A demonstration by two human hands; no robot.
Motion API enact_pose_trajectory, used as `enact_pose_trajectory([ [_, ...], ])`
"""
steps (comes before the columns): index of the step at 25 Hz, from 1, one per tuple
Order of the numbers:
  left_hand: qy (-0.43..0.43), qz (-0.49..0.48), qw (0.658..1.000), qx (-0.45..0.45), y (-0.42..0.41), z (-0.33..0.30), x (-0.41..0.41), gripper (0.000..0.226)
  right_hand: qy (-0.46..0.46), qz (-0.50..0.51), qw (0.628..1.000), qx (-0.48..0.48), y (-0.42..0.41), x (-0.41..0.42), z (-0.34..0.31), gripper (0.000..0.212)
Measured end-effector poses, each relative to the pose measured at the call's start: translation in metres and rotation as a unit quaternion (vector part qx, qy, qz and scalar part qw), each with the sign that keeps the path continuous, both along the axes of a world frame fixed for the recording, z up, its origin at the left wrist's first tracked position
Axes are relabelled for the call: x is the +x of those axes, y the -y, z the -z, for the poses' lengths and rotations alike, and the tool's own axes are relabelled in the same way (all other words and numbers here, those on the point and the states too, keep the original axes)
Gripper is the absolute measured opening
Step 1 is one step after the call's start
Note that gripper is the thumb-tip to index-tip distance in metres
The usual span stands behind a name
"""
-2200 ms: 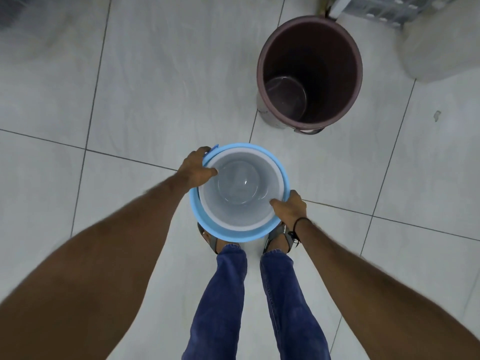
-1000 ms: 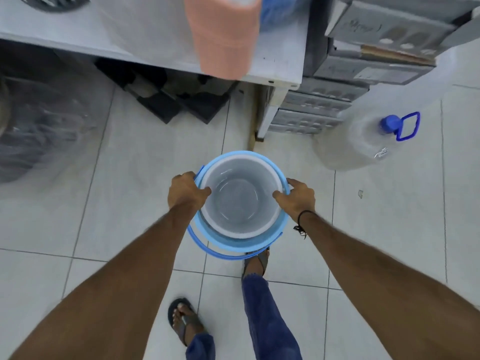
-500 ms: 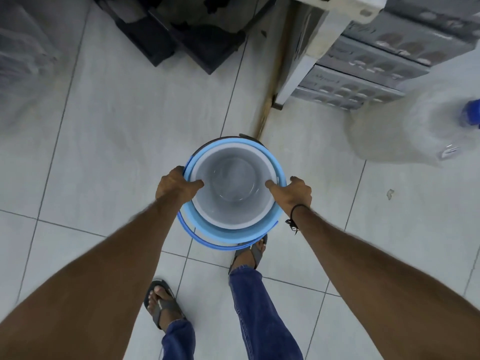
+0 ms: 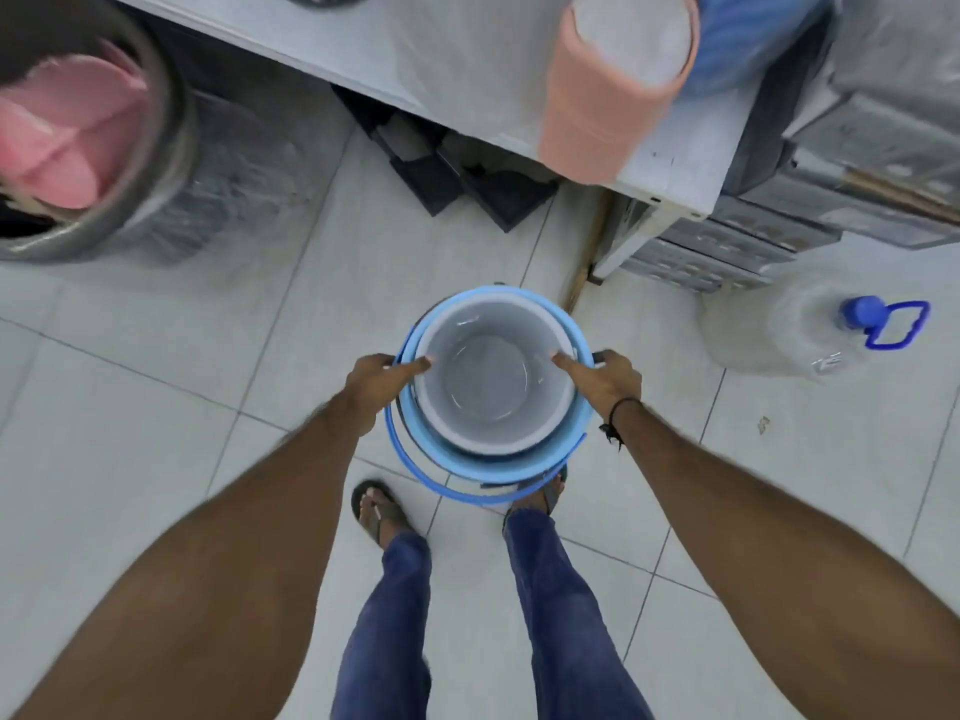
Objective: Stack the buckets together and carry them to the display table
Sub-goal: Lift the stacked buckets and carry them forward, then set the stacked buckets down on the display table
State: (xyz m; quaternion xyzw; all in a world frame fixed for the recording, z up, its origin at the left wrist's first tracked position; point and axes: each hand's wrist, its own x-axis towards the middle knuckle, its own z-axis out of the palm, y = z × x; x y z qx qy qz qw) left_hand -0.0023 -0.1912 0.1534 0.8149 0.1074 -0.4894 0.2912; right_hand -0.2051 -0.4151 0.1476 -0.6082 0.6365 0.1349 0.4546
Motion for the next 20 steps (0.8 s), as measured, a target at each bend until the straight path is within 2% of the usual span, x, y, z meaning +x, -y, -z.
enact_pose_trajectory([
  [5, 0.021, -0.066, 0.995, -0.067, -0.042, -0.160, 0.080, 0.039, 0.057, -0.021, 0.996, -0.070, -0.041, 0.080, -0.165, 0.070],
  [9, 0.079, -0.056, 0.986, -0.133, -0.074, -0.287, 0.164, 0.039, 0.125, -0.044, 0.973, -0.187, -0.073, 0.159, -0.292, 0.067],
  [13, 0.133, -0.040, 0.974, -0.180, -0.076, -0.394, 0.252, 0.068, 0.155, -0.054, 0.958, -0.236, -0.071, 0.244, -0.396, 0.078],
  [17, 0.227, -0.065, 0.941, -0.242, -0.057, -0.486, 0.324, 0.098, 0.215, -0.048, 0.940, -0.259, -0.044, 0.321, -0.477, 0.086],
  [20, 0.272, -0.066, 0.917, -0.285, -0.023, -0.540, 0.373, 0.082, 0.249, -0.038, 0.917, -0.308, -0.009, 0.374, -0.531, 0.091],
])
